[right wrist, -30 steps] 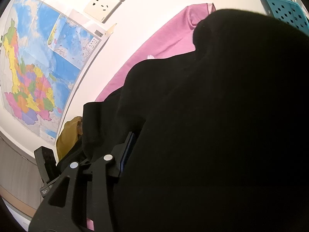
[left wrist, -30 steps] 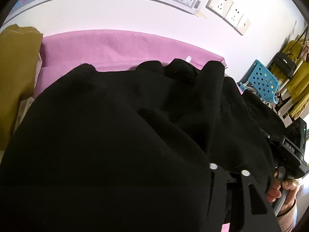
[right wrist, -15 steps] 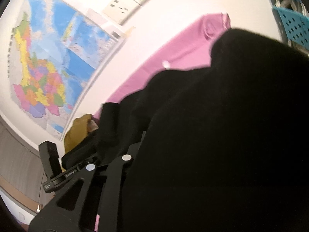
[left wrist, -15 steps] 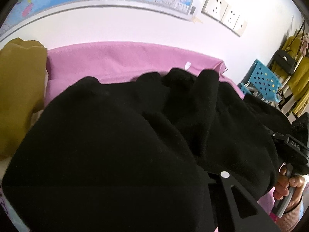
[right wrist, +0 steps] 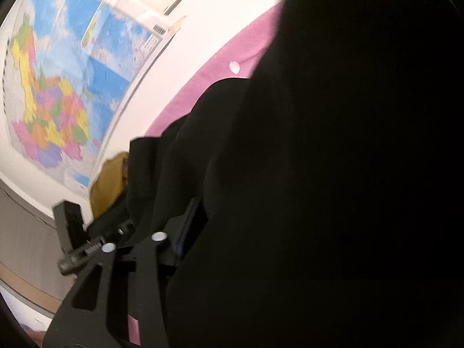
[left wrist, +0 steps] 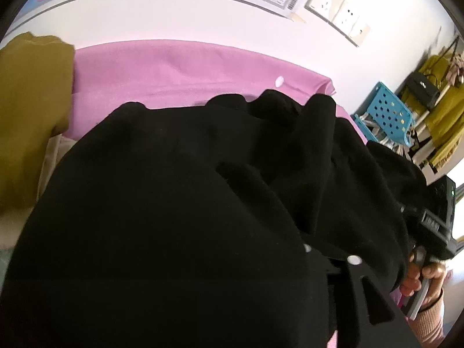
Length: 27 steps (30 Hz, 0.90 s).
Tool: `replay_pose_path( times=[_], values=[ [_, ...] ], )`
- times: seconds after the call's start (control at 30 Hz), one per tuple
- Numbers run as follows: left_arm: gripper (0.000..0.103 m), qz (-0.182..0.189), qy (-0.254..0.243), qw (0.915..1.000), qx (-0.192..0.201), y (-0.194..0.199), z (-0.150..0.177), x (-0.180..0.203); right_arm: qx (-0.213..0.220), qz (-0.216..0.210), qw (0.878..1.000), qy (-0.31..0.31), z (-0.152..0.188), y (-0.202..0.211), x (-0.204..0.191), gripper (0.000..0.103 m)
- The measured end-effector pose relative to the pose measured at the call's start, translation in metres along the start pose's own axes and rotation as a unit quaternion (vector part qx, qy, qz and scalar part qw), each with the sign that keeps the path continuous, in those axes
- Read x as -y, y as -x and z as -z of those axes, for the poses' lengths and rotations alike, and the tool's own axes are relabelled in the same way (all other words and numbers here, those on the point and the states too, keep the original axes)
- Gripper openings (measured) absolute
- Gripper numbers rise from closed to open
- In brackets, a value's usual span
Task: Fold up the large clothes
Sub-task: 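Carry the jacket with both grippers toward the stack of folded clothes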
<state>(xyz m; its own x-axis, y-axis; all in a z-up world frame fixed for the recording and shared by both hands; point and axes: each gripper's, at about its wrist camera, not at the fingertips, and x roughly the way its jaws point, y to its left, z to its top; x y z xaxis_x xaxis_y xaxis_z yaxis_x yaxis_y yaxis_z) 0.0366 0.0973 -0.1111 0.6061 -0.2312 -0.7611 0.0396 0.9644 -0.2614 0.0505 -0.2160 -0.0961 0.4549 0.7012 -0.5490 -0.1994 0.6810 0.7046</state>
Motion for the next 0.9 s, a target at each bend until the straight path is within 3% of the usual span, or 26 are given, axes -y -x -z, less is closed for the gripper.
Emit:
replay_pose_path(
  times=[0.1,0.13,0.17,0.27,0.43,0.63,0.83,0.9],
  values=[
    [0.051,0.006,0.009,0.9999,0.0,-0.006,-0.002,-0.004,0.013,0.003,1.0,0.0,-0.003,-0.006,-0.003,0.05],
    [0.051,0.007,0.013,0.9999,0.001,-0.006,-0.003,-0.005,0.016,0.006,1.0,0.0,0.0,-0.006,-0.004,0.044],
    [0.047,0.008,0.015,0.9999,0.002,-0.006,-0.003,-0.004,0.016,0.001,1.0,-0.001,0.0,-0.009,-0.005,0.033],
    [0.027,-0.002,0.01,0.9999,0.011,-0.001,-0.006,0.003,0.02,-0.006,1.0,0.015,-0.003,-0.006,-0.013,0.018],
    [0.019,0.004,0.002,0.9997,0.024,0.022,-0.018,0.007,0.046,-0.028,0.997,0.061,-0.02,0.021,-0.056,0.016],
    [0.019,0.021,-0.018,0.9968,0.075,0.088,-0.057,0.012,0.064,-0.062,0.987,0.131,-0.052,0.046,-0.13,0.016],
    [0.019,-0.025,-0.043,0.9873,0.151,0.167,-0.096,0.004,0.092,-0.105,0.968,0.21,-0.085,0.043,-0.229,0.016],
    [0.019,-0.045,-0.039,0.9813,0.183,0.201,-0.106,-0.019,0.102,-0.127,0.96,0.229,-0.094,0.03,-0.263,0.016]
  ],
)
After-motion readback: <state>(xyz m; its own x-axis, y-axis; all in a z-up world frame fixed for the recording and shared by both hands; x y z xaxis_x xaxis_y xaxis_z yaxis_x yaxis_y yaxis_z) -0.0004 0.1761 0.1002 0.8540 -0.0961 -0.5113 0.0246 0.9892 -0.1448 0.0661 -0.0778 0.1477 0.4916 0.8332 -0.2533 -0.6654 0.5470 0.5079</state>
